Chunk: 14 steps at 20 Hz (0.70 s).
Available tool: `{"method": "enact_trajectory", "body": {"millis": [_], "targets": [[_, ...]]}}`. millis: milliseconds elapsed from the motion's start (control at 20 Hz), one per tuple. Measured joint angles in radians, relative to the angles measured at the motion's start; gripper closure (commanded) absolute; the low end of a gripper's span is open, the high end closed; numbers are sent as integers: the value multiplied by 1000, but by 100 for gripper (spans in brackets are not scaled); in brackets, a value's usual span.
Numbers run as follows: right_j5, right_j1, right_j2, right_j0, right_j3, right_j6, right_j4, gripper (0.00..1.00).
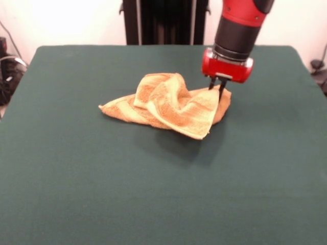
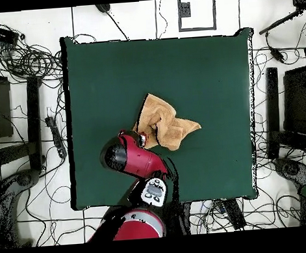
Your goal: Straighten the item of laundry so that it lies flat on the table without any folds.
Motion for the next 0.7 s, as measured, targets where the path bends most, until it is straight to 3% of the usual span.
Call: {"method": "enact_trajectory", "body": {"millis": [500, 700], "targets": [[0, 2, -1, 17, -50, 0, 88, 100], [0, 22, -19, 65, -98, 0, 154, 100]]}}
